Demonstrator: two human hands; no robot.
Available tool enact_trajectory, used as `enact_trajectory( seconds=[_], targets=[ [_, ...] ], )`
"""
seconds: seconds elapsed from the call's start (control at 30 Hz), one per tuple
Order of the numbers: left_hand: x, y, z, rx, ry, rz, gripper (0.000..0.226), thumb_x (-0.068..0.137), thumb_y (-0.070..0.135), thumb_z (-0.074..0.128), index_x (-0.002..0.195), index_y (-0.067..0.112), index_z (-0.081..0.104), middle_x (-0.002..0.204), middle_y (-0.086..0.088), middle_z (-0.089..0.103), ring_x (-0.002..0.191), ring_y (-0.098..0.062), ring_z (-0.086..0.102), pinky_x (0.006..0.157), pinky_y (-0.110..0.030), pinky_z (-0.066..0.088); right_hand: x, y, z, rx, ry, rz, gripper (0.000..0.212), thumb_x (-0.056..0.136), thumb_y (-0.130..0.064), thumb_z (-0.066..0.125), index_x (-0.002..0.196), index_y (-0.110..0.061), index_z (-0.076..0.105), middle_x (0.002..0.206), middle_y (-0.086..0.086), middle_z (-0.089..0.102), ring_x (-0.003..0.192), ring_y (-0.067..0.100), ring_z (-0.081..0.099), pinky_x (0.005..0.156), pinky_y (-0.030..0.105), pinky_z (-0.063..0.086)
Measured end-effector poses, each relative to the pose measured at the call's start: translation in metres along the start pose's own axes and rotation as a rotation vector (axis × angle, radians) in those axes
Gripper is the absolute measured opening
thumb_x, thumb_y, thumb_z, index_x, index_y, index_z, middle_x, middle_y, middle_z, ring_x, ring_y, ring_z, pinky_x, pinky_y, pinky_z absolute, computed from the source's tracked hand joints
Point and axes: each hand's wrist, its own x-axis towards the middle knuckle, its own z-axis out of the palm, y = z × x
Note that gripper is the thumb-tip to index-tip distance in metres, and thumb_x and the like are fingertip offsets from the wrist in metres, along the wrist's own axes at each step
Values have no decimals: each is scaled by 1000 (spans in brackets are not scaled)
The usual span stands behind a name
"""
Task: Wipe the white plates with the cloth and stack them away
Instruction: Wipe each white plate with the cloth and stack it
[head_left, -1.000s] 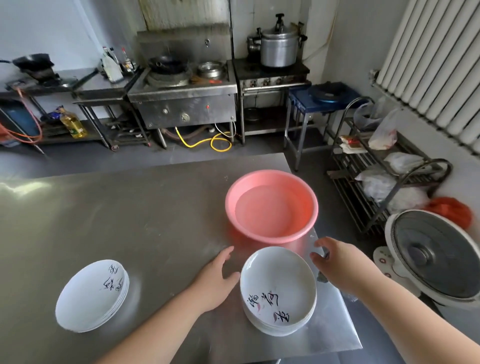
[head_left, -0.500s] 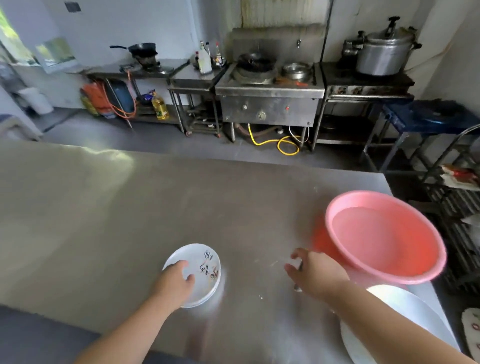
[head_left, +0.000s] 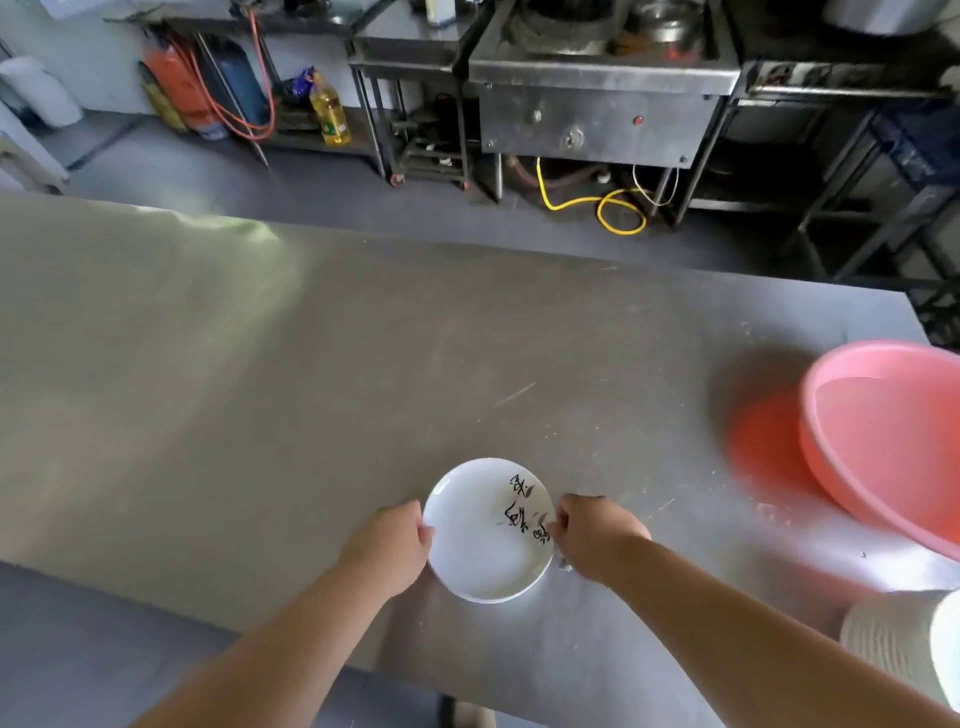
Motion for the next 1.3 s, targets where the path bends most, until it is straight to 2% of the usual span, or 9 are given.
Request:
enact_trajectory(
  seconds=[0.13, 0.47, 0.63, 0.83, 0.93, 1.03, 1.17, 1.23, 1.3],
  targets=[
    [10, 2, -1, -32, -32, 22, 28, 97, 42, 47, 78, 22, 46, 75, 5, 59, 61, -15, 48, 53, -31, 34, 4, -7, 6, 70, -12, 83, 27, 98, -46, 45, 79, -27, 49, 57, -15, 65, 57, 2, 55, 48, 21, 33],
    [-16, 40, -5, -332, -48, 143, 37, 78, 57, 61, 78, 23, 45, 68, 10, 57, 58, -11, 48, 53, -29, 37, -32, 24, -20, 404, 129, 186, 21, 101, -39, 48, 87, -25, 55, 62, -17, 72, 42, 8, 59, 43, 25, 48],
    [-39, 89, 2, -392, -93, 267, 33, 72, 60, 56, 85, 34, 40, 81, 16, 64, 57, -5, 51, 56, -28, 41, -78, 75, -26, 569, 183, 256, 19, 100, -37, 50, 86, -24, 54, 66, -11, 75, 32, 19, 57, 36, 31, 46],
    [-72, 145, 42, -463, -214, 303, 50, 73, 57, 64, 110, 44, 33, 95, 18, 63, 81, -11, 65, 68, -33, 55, -121, 137, -2, 583, 161, 334, 22, 101, -34, 50, 87, -19, 55, 68, -11, 75, 35, 20, 60, 40, 36, 51],
    [-85, 161, 70, -475, -253, 312, 63, 68, 57, 68, 114, 56, 23, 116, 22, 60, 102, -13, 63, 87, -39, 56, -127, 166, 13, 508, 163, 367, 26, 100, -40, 49, 84, -20, 54, 69, -4, 75, 34, 20, 59, 42, 38, 54],
    [-90, 173, 103, -328, -212, 292, 81, 64, 70, 64, 131, 49, 23, 133, 21, 45, 129, -15, 47, 107, -37, 41, -124, 187, 27, 430, 162, 403, 31, 99, -47, 49, 81, -21, 52, 70, 1, 69, 41, 26, 61, 40, 34, 50],
    [-97, 180, 143, -191, -36, 319, 107, 58, 86, 55, 146, 33, 25, 141, 14, 30, 145, -20, 28, 119, -40, 21, -120, 207, 45, 325, 127, 424, 30, 99, -50, 50, 83, -24, 49, 71, -5, 61, 57, 13, 56, 44, 25, 37],
    [-95, 178, 160, -110, -55, 315, 122, 62, 92, 49, 160, 31, 10, 169, 2, 9, 159, -22, 1, 126, -44, -1, -120, 215, 49, 306, 61, 391, 27, 99, -51, 50, 92, -26, 53, 77, -6, 64, 66, 15, 60, 54, 27, 42],
    [-93, 171, 172, -23, -64, 325, 126, 67, 98, 39, 164, 34, -10, 173, 3, -21, 159, -20, -20, 125, -45, -15, -121, 221, 48, 327, 0, 358, 25, 99, -50, 51, 104, -26, 54, 90, -4, 72, 81, 22, 67, 68, 29, 50]
  ],
)
